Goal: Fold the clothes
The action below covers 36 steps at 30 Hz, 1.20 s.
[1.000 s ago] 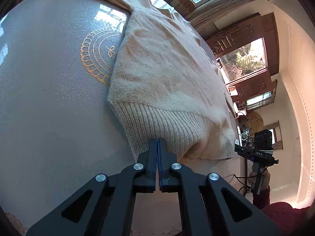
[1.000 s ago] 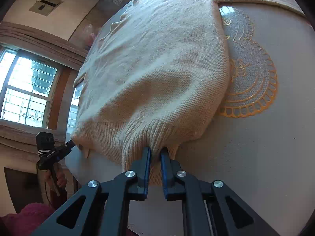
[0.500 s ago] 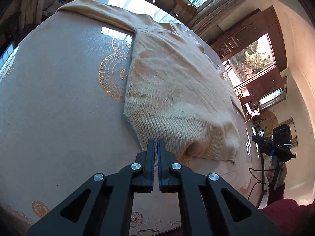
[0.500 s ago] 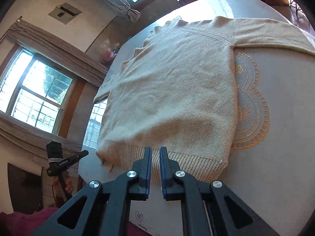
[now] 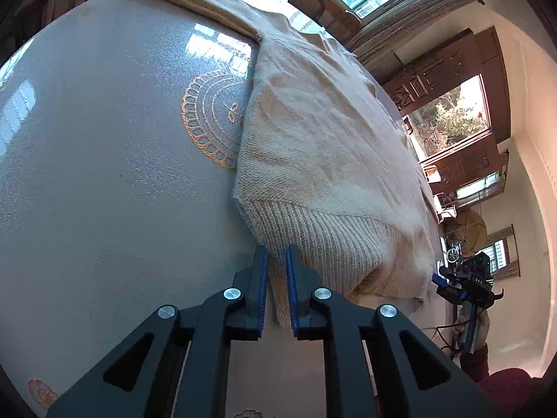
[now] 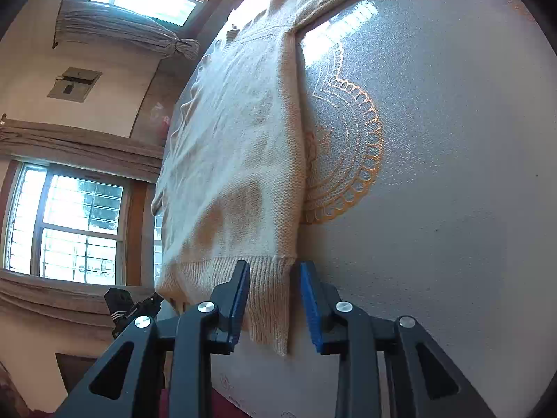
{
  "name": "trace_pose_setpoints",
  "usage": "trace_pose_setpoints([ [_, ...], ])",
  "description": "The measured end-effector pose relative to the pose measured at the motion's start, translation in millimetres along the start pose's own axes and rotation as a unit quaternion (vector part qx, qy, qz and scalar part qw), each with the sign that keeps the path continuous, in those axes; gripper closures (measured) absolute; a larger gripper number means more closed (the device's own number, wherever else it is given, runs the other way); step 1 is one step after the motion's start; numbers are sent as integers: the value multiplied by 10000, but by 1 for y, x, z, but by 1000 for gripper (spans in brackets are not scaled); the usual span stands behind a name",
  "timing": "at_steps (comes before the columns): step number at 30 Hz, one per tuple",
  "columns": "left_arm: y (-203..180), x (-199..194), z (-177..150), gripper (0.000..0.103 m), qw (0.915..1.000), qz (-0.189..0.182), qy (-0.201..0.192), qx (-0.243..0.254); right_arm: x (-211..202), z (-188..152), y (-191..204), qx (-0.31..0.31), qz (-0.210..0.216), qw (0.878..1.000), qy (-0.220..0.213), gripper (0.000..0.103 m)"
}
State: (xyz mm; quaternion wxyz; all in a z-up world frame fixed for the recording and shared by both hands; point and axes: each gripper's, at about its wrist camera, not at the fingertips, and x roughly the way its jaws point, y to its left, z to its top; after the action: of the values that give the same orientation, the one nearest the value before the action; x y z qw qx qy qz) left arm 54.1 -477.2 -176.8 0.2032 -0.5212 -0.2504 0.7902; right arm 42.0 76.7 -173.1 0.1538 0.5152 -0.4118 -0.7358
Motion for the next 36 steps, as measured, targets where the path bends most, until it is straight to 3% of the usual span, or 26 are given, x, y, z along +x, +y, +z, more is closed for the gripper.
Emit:
trace_pose_setpoints([
  [4,-9,6,-4,90,9997,-104,37,207,16,2,6,-164,96,9996,213,69],
  [8,-18,10,0,80,9995,-107,15,308,40,8,21,-417,214,9975,524,69],
  [16,-35,13,11,78,9953,513,-96,811,63,11,63,-1517,-745,9843,518,69],
  [19,-33,16,13,78,9960,386,-89,795,67,7,74,-1888,-1025,9755,470,68],
  [21,-27,17,14,77,9976,293,-53,633,68,7,73,-1905,-919,9762,489,73],
  [23,-25,15,14,77,9980,273,-68,564,67,9,72,-1672,-593,9829,502,91],
  [24,-24,13,14,77,9982,259,-75,531,65,9,73,-1534,-396,9861,499,94],
  [25,-24,11,12,78,9985,162,-69,517,62,7,76,-1536,-286,9866,479,94],
  [27,-24,4,13,96,9991,-182,-60,381,54,3,84,-1523,-21,9875,415,95],
  [30,-30,-15,16,99,9973,-623,-250,285,27,3,98,-1363,788,9875,29,95],
  [32,-42,-30,18,99,9965,-560,-409,472,8,4,100,-1199,1261,9845,-208,95],
  [36,-66,-44,8,97,9920,-28,-339,1219,-18,-1,95,-1094,962,9880,-504,95],
])
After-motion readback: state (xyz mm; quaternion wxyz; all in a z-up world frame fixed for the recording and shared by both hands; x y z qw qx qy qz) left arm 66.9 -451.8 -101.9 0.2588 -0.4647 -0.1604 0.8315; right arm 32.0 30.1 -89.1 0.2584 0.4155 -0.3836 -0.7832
